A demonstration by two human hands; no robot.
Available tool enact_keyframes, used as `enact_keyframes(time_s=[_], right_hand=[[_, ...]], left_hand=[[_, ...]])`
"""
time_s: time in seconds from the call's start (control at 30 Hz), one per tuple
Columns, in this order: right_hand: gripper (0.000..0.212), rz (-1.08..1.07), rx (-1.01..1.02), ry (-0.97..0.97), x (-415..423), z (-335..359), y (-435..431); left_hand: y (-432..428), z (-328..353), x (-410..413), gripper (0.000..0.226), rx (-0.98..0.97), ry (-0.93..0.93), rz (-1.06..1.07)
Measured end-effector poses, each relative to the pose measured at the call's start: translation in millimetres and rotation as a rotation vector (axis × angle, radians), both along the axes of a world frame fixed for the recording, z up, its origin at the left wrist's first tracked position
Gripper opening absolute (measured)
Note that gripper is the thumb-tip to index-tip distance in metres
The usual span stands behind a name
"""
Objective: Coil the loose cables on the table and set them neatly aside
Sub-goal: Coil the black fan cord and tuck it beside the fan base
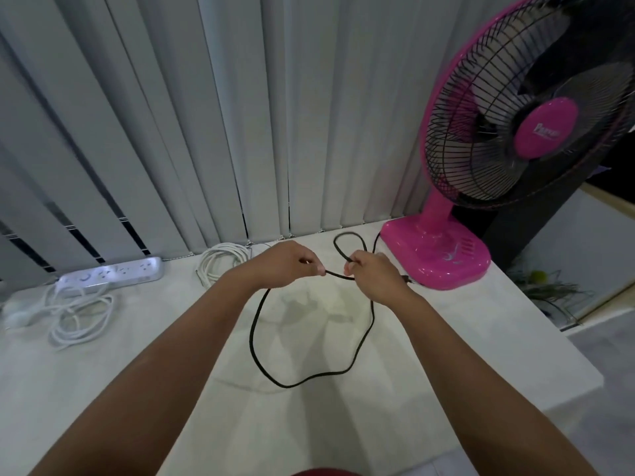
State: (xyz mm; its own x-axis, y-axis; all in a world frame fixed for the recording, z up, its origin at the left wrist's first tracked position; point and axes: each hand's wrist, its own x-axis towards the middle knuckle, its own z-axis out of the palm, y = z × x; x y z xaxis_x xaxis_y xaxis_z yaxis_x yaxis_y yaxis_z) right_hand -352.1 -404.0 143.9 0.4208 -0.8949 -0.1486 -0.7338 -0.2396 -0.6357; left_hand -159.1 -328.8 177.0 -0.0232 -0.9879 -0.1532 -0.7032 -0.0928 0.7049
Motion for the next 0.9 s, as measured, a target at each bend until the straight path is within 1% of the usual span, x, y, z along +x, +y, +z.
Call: enact_keyframes(time_s=[0.07, 0.13, 0.17, 0.2, 0.27, 0.33, 0.4, 0.47, 0.53, 0.6, 0.63, 0.67, 0.7, 0.77, 0.83, 0.9], right_hand=[[0.026, -0.037, -0.029, 0.085, -2.2, 1.7, 0.2], [0.025, 0.007, -0.126, 0.200, -4.4, 1.3, -3.2], [0.024, 0.031, -0.165, 0.224, -6.5, 2.3, -5.7], [0.023, 0.038, -0.162, 0.182, -9.7, 5.1, -8.3], [0.019, 0.055, -0.011, -0.030, -15.4, 13.8, -11.4], [0.019, 0.094, 0.158, -0.203, -17.9, 21.1, -8.9], [0.020, 0.072, 0.312, -0.397, -19.8, 21.9, -6.3], [0.021, 0.036, 0.495, -0.628, -22.7, 22.6, -6.5], [0.024, 0.026, 0.644, -0.749, -27.5, 26.0, -12.2], [0.028, 0.057, 0.769, -0.792, -33.4, 30.0, -20.6], [0.030, 0.088, 0.828, -0.795, -36.8, 31.9, -24.6], [0.030, 0.126, 0.883, -0.790, -40.6, 33.4, -28.3], [0.029, 0.167, 0.934, -0.782, -45.1, 34.3, -32.1], [0.028, 0.249, 1.022, -0.758, -54.5, 34.8, -38.8], [0.029, 0.319, 1.106, -0.731, -62.9, 34.6, -43.9], [0.028, 0.370, 1.180, -0.740, -66.0, 34.4, -47.3]], left_hand=[[-8.5, 1.0, -9.5, 0.013, -0.029, -0.076, -0.032], [-16.1, 1.1, -17.0, 0.012, -0.013, -0.111, -0.032], [-19.3, 1.2, -20.9, 0.011, -0.001, -0.124, -0.028], [-22.4, 1.5, -24.7, 0.010, 0.006, -0.135, -0.027], [-28.6, 4.7, -32.8, 0.008, -0.025, -0.116, -0.043], [-36.1, 9.4, -39.4, 0.005, -0.079, 0.025, -0.018], [-44.4, 12.5, -44.5, 0.013, -0.112, 0.162, 0.050], [-50.9, 12.4, -47.9, 0.018, -0.156, 0.157, 0.113], [-54.1, 10.3, -49.6, 0.023, -0.203, 0.104, 0.174], [-56.5, 5.1, -49.3, 0.033, -0.221, -0.016, 0.174], [-56.6, 2.6, -49.9, 0.043, -0.209, -0.077, 0.155], [-56.0, -0.1, -50.9, 0.052, -0.189, -0.101, 0.148], [-55.0, -1.9, -52.5, 0.060, -0.170, -0.078, 0.158], [-54.1, -4.1, -56.2, 0.067, -0.146, -0.014, 0.199], [-54.3, -3.6, -60.0, 0.069, -0.133, 0.014, 0.225], [-55.0, 0.5, -62.4, 0.070, -0.105, 0.088, 0.266]])
